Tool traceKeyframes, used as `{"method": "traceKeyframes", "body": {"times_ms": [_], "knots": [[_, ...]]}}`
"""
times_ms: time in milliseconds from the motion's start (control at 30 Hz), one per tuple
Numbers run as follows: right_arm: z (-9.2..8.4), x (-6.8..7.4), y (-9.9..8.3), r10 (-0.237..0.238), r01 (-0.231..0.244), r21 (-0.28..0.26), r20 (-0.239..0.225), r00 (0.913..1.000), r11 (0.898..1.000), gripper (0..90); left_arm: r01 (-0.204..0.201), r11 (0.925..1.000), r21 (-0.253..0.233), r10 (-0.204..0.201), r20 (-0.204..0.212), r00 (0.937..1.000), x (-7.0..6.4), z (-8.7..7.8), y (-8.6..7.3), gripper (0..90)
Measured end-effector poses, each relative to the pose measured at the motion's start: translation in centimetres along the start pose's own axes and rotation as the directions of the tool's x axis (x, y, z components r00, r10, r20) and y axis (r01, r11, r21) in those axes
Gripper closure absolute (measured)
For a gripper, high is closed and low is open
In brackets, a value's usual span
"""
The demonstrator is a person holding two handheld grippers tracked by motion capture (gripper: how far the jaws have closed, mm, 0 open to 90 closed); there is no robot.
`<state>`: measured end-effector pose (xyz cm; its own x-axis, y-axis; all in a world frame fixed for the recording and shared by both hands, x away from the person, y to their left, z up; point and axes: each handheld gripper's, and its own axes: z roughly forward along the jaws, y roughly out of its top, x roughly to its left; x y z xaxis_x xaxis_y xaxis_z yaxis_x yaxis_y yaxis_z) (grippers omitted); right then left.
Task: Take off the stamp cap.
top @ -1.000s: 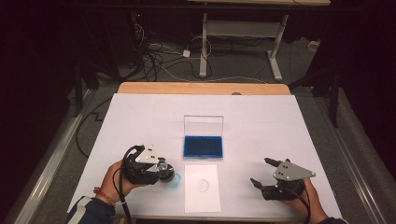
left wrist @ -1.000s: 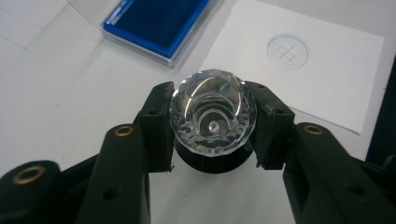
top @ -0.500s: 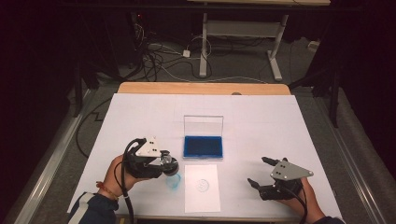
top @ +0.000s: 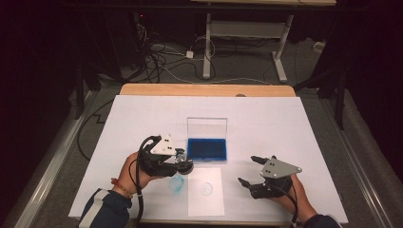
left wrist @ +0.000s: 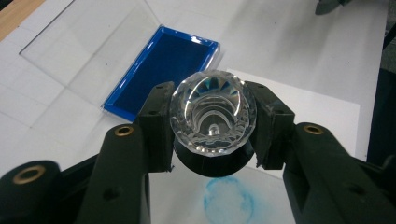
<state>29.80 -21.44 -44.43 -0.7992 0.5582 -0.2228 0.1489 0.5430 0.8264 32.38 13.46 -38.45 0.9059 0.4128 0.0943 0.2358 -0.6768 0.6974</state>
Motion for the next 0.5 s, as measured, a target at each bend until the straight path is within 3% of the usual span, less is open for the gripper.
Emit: {"method": "traceKeyframes", "body": {"times_ms": [33, 100, 333, 500], "knots": [[0.5, 0.4, 0.8, -0.007, 0.007, -0.014, -0.038, 0.9992, 1.000, 17.7, -0.012, 0.9999, -0.001, 0.012, 0.006, 0.9999, -0.3, 0.3, 0.3, 54.3], [1.1, 1.0, 1.5, -0.035, 0.035, -0.018, -0.045, 0.9983, 0.999, 18.4, -0.014, 0.9999, -0.001, 0.014, 0.004, 0.9999, -0.4, 0.3, 0.4, 54.3], [3.5, 2.8, 3.0, -0.070, 0.067, -0.034, -0.092, 0.9932, 0.997, 19.9, -0.035, 0.9994, -0.002, 0.035, 0.020, 0.9992, -1.0, 0.9, 0.9, 54.3], [4.5, 3.5, 3.5, -0.063, 0.057, -0.049, -0.123, 0.9904, 0.997, 20.0, -0.045, 0.9989, 0.007, 0.045, 0.032, 0.9985, -1.4, 1.4, 1.1, 54.3]]}}
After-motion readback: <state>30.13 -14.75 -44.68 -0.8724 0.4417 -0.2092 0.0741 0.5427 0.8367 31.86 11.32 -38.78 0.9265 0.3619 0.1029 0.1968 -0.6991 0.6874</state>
